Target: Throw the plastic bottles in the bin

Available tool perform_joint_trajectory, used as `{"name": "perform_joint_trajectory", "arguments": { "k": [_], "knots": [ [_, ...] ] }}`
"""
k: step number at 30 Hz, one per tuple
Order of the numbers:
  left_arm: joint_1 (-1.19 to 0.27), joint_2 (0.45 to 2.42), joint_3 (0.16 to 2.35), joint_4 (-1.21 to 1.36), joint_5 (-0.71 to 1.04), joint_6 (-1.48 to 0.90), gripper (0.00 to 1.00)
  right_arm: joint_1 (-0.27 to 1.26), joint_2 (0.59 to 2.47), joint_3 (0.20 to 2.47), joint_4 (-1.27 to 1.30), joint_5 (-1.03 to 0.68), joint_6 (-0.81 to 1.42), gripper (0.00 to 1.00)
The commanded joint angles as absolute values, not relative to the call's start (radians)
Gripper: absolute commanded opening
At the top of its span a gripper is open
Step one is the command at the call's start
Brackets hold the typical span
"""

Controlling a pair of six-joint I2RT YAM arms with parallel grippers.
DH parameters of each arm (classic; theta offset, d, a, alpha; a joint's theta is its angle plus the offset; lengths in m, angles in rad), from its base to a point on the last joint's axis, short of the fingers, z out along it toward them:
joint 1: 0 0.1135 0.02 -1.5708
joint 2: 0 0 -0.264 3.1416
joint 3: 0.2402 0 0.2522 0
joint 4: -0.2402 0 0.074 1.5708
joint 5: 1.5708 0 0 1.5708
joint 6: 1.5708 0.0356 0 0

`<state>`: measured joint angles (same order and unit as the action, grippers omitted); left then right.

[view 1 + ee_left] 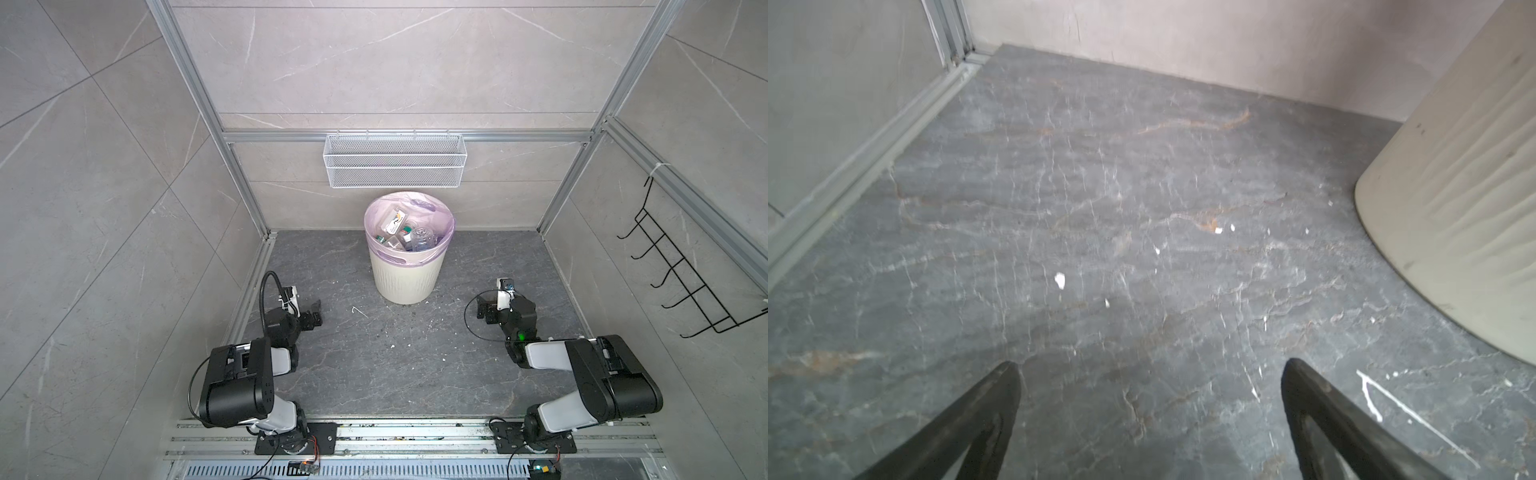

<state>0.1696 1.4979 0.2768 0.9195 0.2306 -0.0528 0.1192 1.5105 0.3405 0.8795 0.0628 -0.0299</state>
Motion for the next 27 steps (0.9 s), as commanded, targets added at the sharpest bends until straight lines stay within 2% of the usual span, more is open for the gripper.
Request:
{"name": "perform_joint_trajectory", "arguments": {
  "k": [1, 8, 27],
  "knots": [
    [0.167, 1.497, 0.315, 0.933, 0.198, -0.036, 1.0, 0.117, 1.517, 0.359, 0.873, 0.054, -0.023, 0.99],
    [0.149, 1.503, 0.344, 0.884, 0.247, 0.002, 1.0, 0.117, 1.517, 0.359, 0.874, 0.054, -0.023, 1.0],
    [0.147, 1.502, 0.344, 0.884, 0.245, 0.003, 1.0, 0.116, 1.519, 0.362, 0.87, 0.054, -0.023, 0.99]
  ]
}}
